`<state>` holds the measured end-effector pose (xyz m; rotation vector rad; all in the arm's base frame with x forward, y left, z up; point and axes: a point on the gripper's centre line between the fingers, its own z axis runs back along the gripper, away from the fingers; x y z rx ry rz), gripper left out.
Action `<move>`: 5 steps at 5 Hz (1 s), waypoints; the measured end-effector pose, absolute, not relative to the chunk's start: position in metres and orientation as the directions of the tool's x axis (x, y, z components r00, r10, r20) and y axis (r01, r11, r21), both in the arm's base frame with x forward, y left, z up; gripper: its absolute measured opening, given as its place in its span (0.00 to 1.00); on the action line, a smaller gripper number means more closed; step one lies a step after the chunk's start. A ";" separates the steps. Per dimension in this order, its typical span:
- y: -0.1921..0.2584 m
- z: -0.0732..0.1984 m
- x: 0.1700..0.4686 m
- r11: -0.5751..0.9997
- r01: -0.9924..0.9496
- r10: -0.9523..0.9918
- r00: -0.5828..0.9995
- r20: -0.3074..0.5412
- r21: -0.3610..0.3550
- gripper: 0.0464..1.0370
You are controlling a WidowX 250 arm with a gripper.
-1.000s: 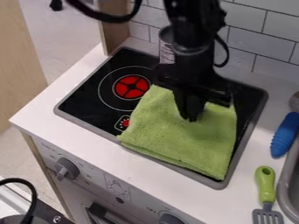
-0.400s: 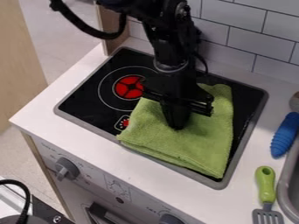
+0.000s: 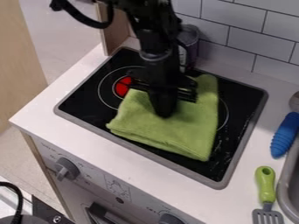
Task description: Move the cloth in the left side of the burner
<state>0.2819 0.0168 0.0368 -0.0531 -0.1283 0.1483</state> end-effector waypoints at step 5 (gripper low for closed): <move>0.109 0.040 0.251 0.998 -0.065 0.067 0.992 0.112 -0.016 0.03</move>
